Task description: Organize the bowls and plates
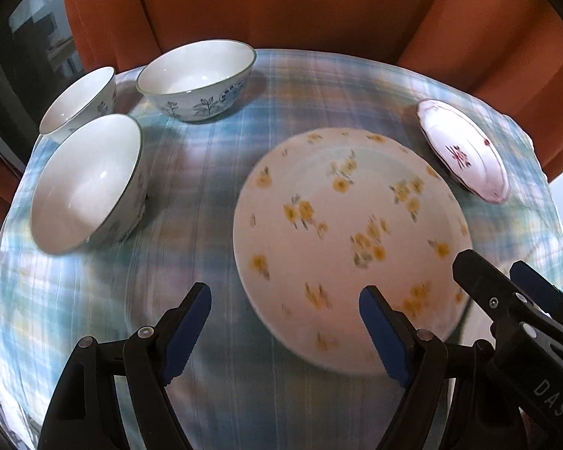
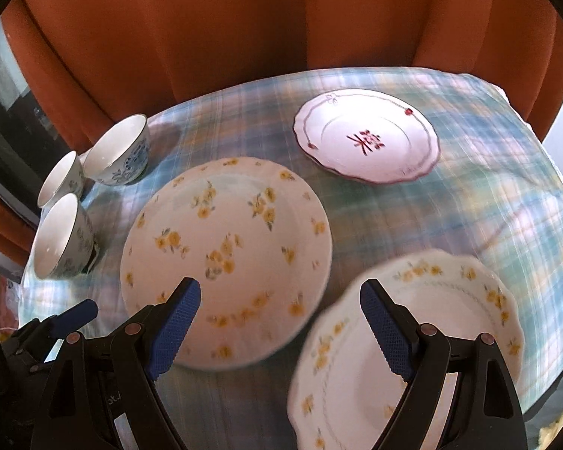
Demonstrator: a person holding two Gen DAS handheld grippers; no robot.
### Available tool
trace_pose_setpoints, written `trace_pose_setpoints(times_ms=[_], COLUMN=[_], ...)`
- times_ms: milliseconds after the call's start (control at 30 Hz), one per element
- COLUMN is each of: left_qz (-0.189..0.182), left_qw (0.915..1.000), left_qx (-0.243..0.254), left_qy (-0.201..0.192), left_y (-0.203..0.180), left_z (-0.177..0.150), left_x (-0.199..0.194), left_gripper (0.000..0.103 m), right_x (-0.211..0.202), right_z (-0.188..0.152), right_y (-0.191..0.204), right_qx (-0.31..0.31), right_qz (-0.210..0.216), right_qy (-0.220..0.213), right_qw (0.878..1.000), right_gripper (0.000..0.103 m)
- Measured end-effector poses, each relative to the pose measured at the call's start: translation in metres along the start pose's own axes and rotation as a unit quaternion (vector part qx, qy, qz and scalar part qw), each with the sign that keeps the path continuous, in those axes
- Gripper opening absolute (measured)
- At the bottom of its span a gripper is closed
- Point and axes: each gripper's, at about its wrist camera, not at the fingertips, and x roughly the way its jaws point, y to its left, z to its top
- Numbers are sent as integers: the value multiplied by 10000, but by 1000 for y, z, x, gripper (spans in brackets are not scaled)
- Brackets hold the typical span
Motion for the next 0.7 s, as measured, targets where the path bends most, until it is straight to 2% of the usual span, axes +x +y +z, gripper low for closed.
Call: trace_pose_setpoints(times_ms=[233,400,433,567,700], left_qz=[102,132,120,5,-11], left_qw=[9997,9992,9991,9996,9998], left_qx=[-188,-273,-273,-203,-68], left_qy=[113,270,287,204,198], left_y=[4,6,6,2,-2], left_z=[30,39,39,41,42], left_x=[35,57,60,64,64], left_gripper=[82,81,77,77,77], right_x=[41,68,74,90,97], right_z=[30,41,43,46,46], right_y=[2,0,0,-4,-4], right_qx=[-27,-43,-49,69,93], right_qz=[-54,-76,-75,-42,-96], right_qy=[87,246,288,470,568], right_qw=[9999,9997,9995,9989,9983], right_gripper=[89,89,89,89,82])
